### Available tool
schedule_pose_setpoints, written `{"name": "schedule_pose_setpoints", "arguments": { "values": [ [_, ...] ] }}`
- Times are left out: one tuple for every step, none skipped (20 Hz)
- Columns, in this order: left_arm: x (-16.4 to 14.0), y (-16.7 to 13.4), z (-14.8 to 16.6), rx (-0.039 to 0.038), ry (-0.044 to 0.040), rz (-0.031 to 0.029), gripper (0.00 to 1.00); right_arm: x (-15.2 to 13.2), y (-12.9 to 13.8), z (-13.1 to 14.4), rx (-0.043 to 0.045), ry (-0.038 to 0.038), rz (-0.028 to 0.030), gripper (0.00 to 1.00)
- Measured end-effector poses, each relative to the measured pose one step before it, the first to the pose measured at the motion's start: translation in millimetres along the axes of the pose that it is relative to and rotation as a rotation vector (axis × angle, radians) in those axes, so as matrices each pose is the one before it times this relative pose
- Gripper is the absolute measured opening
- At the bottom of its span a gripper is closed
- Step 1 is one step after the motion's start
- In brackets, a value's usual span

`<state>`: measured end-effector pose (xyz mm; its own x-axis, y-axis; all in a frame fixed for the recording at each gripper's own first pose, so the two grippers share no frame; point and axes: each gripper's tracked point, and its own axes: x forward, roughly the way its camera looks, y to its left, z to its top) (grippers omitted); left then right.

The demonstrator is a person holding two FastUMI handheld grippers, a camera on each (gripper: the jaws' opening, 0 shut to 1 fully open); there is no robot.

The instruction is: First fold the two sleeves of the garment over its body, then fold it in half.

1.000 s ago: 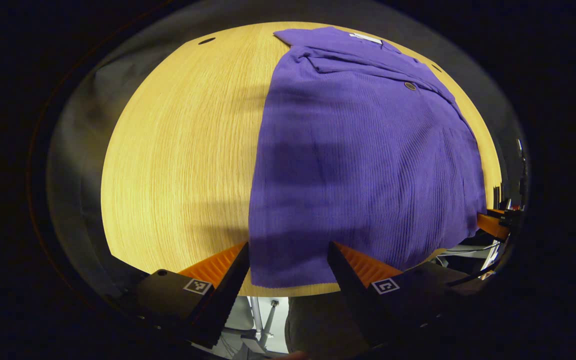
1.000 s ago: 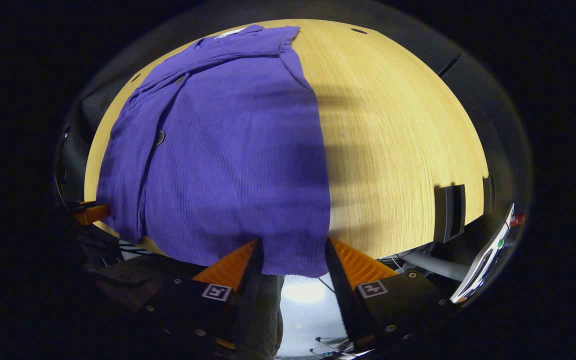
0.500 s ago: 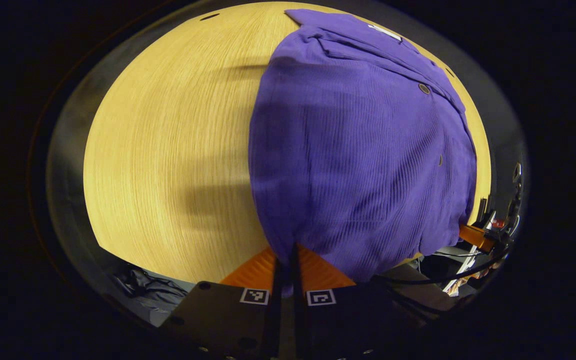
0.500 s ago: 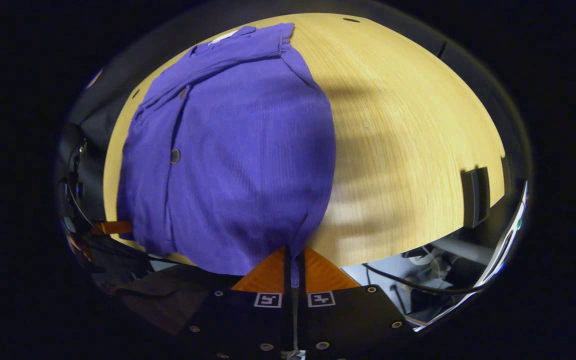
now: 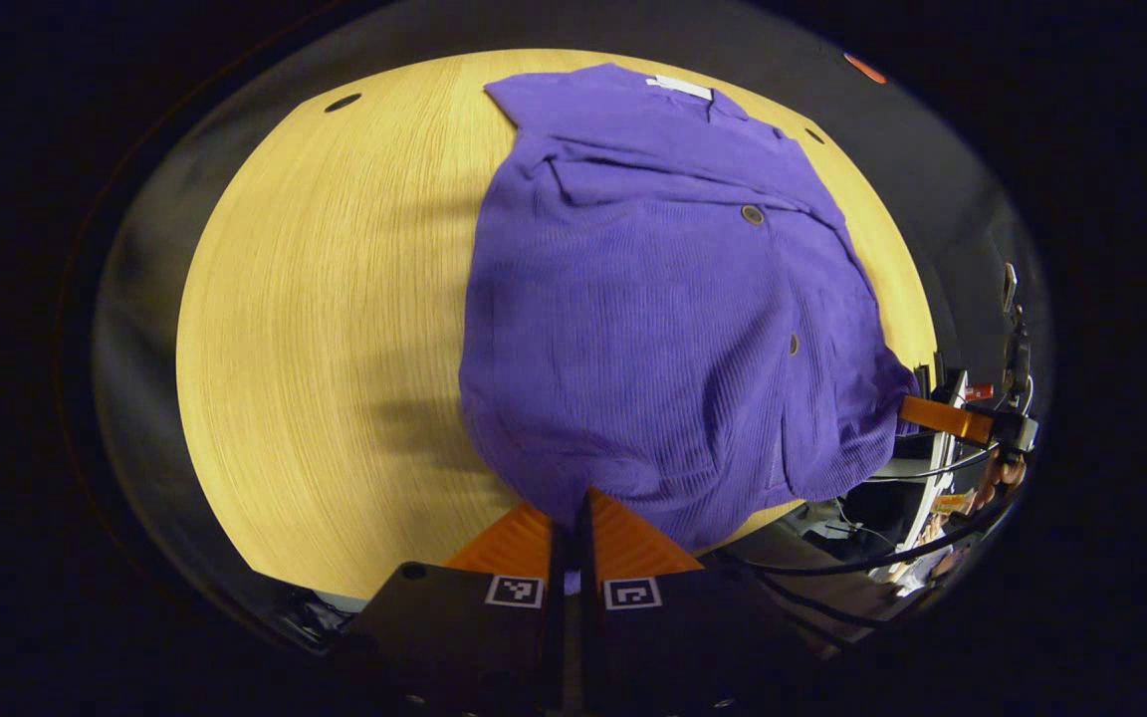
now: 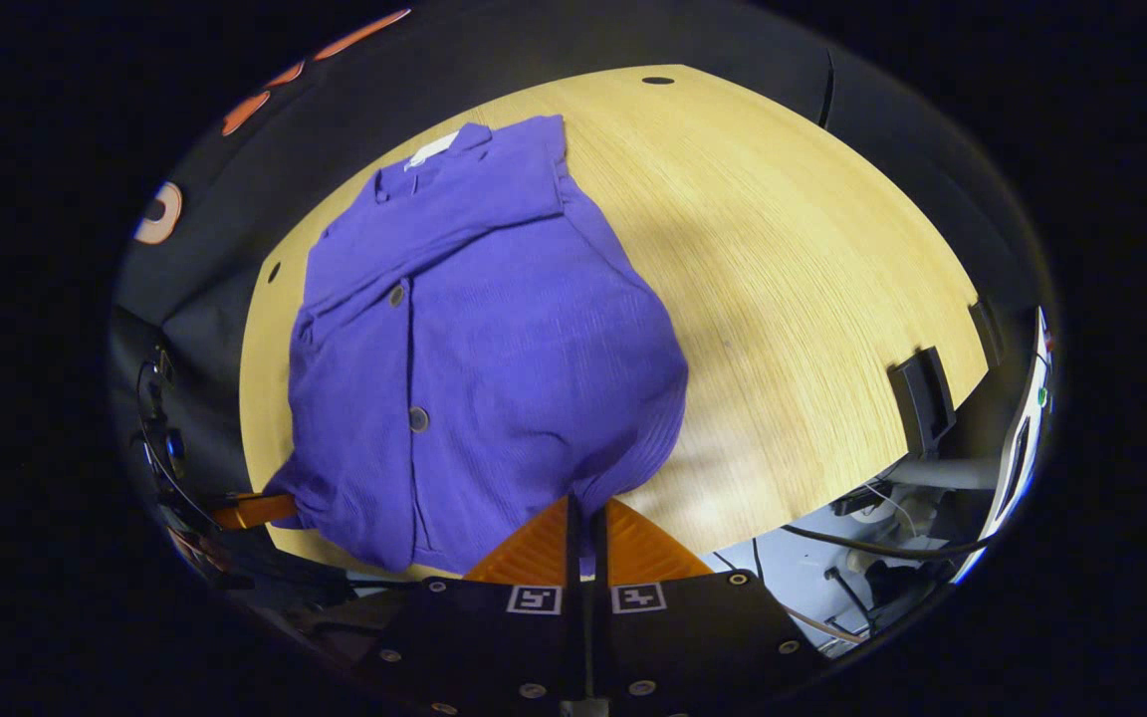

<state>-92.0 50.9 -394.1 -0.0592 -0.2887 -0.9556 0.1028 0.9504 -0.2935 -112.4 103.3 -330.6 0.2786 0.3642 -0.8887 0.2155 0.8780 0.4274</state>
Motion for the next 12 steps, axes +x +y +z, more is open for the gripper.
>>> {"name": "schedule_pose_setpoints", "arguments": {
  "values": [
    [-4.28,-3.15,7.43,0.01226,-0.00924,-0.01731,0.08,-5.6,7.1,8.89,0.00053,-0.02087,0.00692,0.04],
    [-6.39,-2.14,8.55,0.01667,-0.01322,-0.01081,0.08,-5.89,8.8,9.66,-0.00798,-0.01577,0.0049,0.04],
    [-5.44,-2.33,9.58,0.01556,-0.01189,-0.01116,0.08,-5.09,8.76,9.54,-0.00971,-0.02017,0.00242,0.04],
    [-7.02,-3.05,11.88,0.01028,-0.01257,-0.01132,0.08,-6.56,9.08,10.73,-0.01152,-0.01649,0.00446,0.04],
    [-5.89,-3.2,12.44,0.00625,-0.00903,-0.01339,0.08,-5.34,9.22,10.81,-0.01337,-0.01565,0.0094,0.04],
    [-6.93,-2.76,12.19,0.00409,-0.0153,-0.01471,0.08,-5.43,10.13,12.77,-0.01764,-0.01598,0.00951,0.04],
    [-5.56,-3.15,14.24,0.01126,-0.01866,-0.01056,0.08,-4.18,7.82,13.61,-0.02305,-0.01966,0.01116,0.04],
    [-6.75,-1.41,15.79,0.02428,-0.02328,-0.00366,0.08,-2.9,5.19,13.67,-0.0162,-0.01738,0.00352,0.04],
    [-3.4,4.08,14.59,0.04838,-0.02536,0.01516,0.08,-1.33,2.77,11.85,-0.01955,-0.0176,0.00218,0.04],
    [0.32,9.61,17.15,0.0307,-0.0398,0.02786,0.08,2.09,0.01,10.49,-0.02663,-0.00913,-0.00467,0.04],
    [-1.05,7.1,13.38,0.0004,-0.01533,0.01288,0.08,1.22,-0.81,7.25,-0.02092,0.00193,0.00008,0.04],
    [-2.24,0.83,11.68,-0.02106,-0.0169,-0.00657,0.08,2.46,0.55,8.89,-0.01459,-0.00091,0.00611,0.04]
  ]
}}
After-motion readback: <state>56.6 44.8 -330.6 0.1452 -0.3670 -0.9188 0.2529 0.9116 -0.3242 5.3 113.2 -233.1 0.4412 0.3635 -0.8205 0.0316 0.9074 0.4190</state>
